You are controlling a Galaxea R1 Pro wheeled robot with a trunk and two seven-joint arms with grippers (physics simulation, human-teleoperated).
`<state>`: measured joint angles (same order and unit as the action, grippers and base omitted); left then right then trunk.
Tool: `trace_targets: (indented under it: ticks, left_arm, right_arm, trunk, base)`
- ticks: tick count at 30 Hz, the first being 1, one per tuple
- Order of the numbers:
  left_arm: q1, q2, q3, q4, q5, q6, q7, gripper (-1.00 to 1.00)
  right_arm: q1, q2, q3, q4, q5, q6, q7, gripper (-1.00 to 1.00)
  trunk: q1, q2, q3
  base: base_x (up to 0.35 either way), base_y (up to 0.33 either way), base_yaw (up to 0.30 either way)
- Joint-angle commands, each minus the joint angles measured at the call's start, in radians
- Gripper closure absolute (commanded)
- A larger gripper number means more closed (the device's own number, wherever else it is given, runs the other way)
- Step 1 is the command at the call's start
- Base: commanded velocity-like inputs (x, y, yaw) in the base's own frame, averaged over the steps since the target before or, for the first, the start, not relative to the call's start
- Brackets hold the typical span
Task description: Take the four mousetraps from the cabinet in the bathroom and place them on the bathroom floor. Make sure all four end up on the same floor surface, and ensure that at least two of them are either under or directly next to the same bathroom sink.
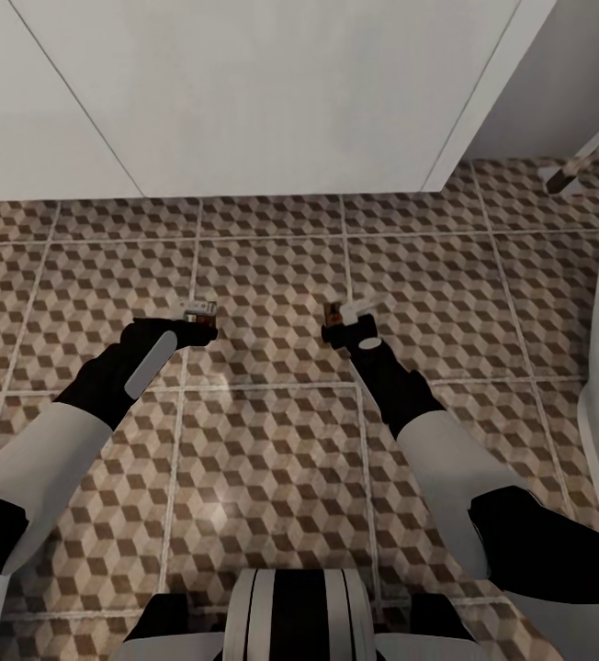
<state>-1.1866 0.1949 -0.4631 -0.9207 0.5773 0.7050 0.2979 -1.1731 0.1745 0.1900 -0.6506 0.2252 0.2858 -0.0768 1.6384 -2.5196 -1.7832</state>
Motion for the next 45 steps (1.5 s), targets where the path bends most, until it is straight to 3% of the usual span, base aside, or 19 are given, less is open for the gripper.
trace_targets:
  ticks: [1, 11, 15, 17, 20, 24, 28, 31, 37, 45]
  left_arm:
    - [-0.001, 0.001, -0.004, -0.003, 0.009, 0.002, 0.009, 1.0]
    - [-0.001, 0.003, -0.003, -0.065, 0.009, 0.002, 0.009, 1.0]
    - [-0.001, 0.003, -0.002, -0.105, 0.007, 0.001, 0.009, 1.0]
    - [-0.001, 0.002, 0.001, -0.115, 0.007, 0.001, 0.01, 1.0]
    - [-0.002, -0.003, 0.024, -0.12, 0.007, 0.003, 0.011, 1.0]
    - [-0.006, -0.043, 0.081, -0.119, 0.007, 0.005, 0.016, 1.0]
    - [-0.008, -0.049, 0.09, -0.121, 0.005, 0.005, 0.015, 1.0]
    - [-0.008, -0.038, 0.089, -0.128, 0.003, 0.005, 0.01, 1.0]
    - [-0.008, 0.008, 0.083, -0.26, 0.004, 0.006, 0.007, 1.0]
    - [-0.008, 0.027, 0.081, -0.272, 0.004, 0.007, 0.007, 1.0]
  right_arm:
    - [0.0, 0.0, 0.003, -0.009, 0.007, 0.007, -0.004, 1.0]
    - [-0.004, 0.0, 0.003, -0.113, 0.008, 0.04, -0.014, 1.0]
    - [-0.011, 0.0, 0.004, -0.213, 0.007, 0.171, -0.028, 1.0]
    - [-0.023, 0.0, 0.004, -0.23, 0.007, 0.201, -0.03, 1.0]
    - [-0.039, 0.0, 0.004, -0.243, 0.005, 0.224, -0.032, 1.0]
    - [-0.044, 0.0, 0.017, -0.246, 0.004, 0.229, -0.031, 1.0]
    - [-0.045, 0.0, 0.023, -0.245, 0.003, 0.227, -0.029, 1.0]
    - [-0.045, 0.0, 0.025, -0.245, 0.003, 0.226, -0.026, 1.0]
    - [-0.045, 0.0, 0.029, -0.248, 0.004, 0.209, -0.029, 1.0]
    - [-0.044, 0.0, 0.029, -0.25, 0.005, 0.207, -0.032, 1.0]
  trunk:
    - [0.0, 0.0, -0.001]
    - [0.0, 0.0, -0.003]
    - [0.0, 0.0, -0.003]
    - [0.0, 0.0, -0.003]
    - [0.0, 0.0, -0.003]
    - [0.0, 0.0, -0.003]
    - [0.0, 0.0, -0.003]
    - [0.0, 0.0, -0.003]
    - [0.0, 0.0, -0.003]
    - [0.0, 0.0, -0.003]
  base:
    - [0.0, 0.0, 0.0]
    - [0.0, 0.0, 0.0]
    - [0.0, 0.0, 0.0]
    - [0.0, 0.0, 0.0]
    - [0.0, 0.0, 0.0]
    - [0.0, 0.0, 0.0]
    - [0.0, 0.0, 0.0]
    - [0.0, 0.0, 0.0]
    - [0.0, 0.0, 0.0]
    - [0.0, 0.0, 0.0]
